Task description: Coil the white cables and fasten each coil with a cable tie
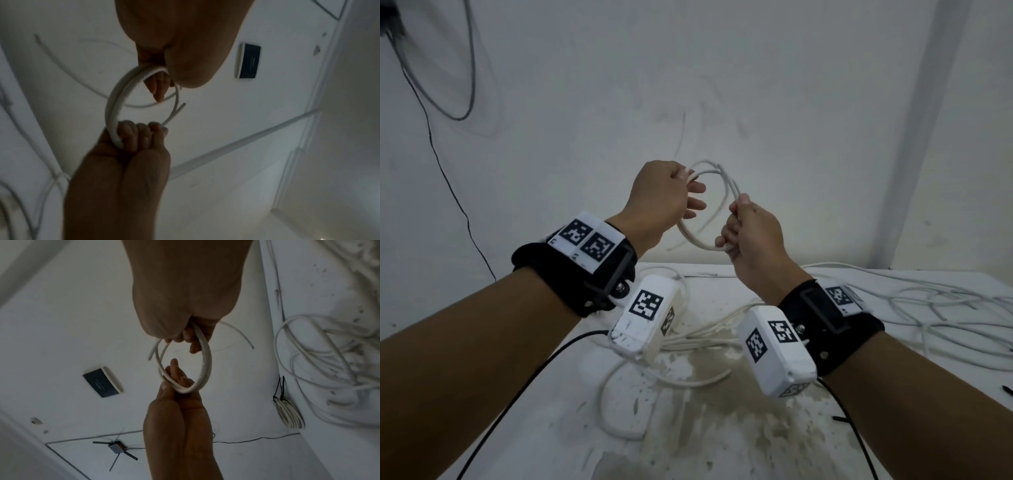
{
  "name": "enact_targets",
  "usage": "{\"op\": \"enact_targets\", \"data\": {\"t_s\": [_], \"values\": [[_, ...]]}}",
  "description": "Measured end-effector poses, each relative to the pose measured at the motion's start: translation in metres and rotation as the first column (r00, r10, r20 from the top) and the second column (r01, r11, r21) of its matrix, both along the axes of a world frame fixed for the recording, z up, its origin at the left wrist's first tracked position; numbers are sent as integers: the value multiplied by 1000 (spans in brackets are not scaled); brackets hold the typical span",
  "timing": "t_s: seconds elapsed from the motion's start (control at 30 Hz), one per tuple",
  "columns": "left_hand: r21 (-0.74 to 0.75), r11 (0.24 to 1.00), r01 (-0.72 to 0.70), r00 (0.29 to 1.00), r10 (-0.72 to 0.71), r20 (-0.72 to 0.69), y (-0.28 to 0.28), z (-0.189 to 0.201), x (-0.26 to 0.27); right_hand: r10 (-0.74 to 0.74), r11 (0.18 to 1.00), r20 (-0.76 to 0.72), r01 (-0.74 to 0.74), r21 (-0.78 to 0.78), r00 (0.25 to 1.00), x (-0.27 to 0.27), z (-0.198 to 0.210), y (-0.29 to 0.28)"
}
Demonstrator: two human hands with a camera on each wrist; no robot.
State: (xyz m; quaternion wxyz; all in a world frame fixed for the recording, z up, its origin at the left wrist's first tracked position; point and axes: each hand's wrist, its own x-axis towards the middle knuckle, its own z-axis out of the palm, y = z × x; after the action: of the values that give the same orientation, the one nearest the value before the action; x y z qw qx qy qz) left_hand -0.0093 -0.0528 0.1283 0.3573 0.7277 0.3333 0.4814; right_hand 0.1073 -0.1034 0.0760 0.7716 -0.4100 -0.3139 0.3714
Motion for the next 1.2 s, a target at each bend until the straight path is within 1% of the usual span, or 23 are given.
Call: {"op": "enact_targets", "data": {"t_s": [0.07, 0.1, 0.17, 0.23, 0.33, 0.4, 0.47, 0.57, 0.6, 0.67, 0.73, 0.83, 0.9, 0.93, 1.0, 1.07, 1.1, 1.13, 1.2], "values": [[81, 997, 15, 992, -5, -124, 6, -1, -6, 30, 999, 20, -29, -17, 999, 3, 1, 0], [89, 996, 25, 989, -12, -146, 8, -1, -6, 47, 999, 25, -47, -26, 999, 3, 1, 0], [80, 996, 26, 992, -15, -125, 12, -1, -4, 94, 995, 39, -92, -37, 995, 2, 1, 1], [110, 994, 4, 995, 6, -96, 14, 1, -1, 126, 992, 63, -123, -38, 990, -1, 2, 2], [134, 990, 47, 992, -30, -122, 17, 7, -2, 152, 988, 52, -150, -31, 987, 2, 4, 1], [129, 987, 100, 980, -76, -184, 19, 9, -4, 144, 989, 74, -141, -39, 987, 6, 6, 0], [107, 983, 152, 967, -125, -223, 18, 12, -6, 116, 992, 128, -110, -55, 985, 9, 8, 1], [76, 974, 215, 956, -194, -222, 17, 15, -6, 76, 996, 185, -65, -64, 980, 8, 9, 3], [101, 971, 218, 954, -190, -231, 16, 15, -5, 67, 996, 202, -55, -63, 977, 7, 10, 3], [208, 960, 190, 954, -130, -270, 17, 13, -5, 54, 997, 264, -40, -59, 963, 5, 9, 3], [299, 941, 158, 960, -76, -270, 19, 11, -4, 46, 998, 320, -29, -57, 946, 3, 7, 3], [307, 944, 118, 975, -52, -217, 22, 8, -2, 20, 998, 381, 1, -56, 924, 1, 9, -1], [303, 949, 87, 981, -28, -193, 23, 5, -1, -35, 992, 487, 91, -90, 873, 2, 13, -5], [303, 951, 67, 983, -10, -185, 24, 3, -1, -78, 979, 557, 168, -112, 827, 3, 16, -8], [298, 954, 29, 987, 20, -160, 25, 1, -2, -179, 930, 698, 350, -109, 693, 7, 18, -10], [295, 956, 10, 989, 34, -142, 27, 2, -2, -271, 872, 789, 488, -42, 552, 14, 19, -9], [294, 956, 9, 989, 35, -143, 28, 3, -3, -304, 844, 813, 536, -12, 497, 18, 20, -7], [295, 955, 15, 988, 31, -151, 28, 4, -3, -319, 826, 830, 564, 7, 457, 20, 23, -6], [310, 950, 34, 983, 25, -184, 27, 5, -2, -275, 831, 877, 556, 11, 393, 24, 28, -6]]}}
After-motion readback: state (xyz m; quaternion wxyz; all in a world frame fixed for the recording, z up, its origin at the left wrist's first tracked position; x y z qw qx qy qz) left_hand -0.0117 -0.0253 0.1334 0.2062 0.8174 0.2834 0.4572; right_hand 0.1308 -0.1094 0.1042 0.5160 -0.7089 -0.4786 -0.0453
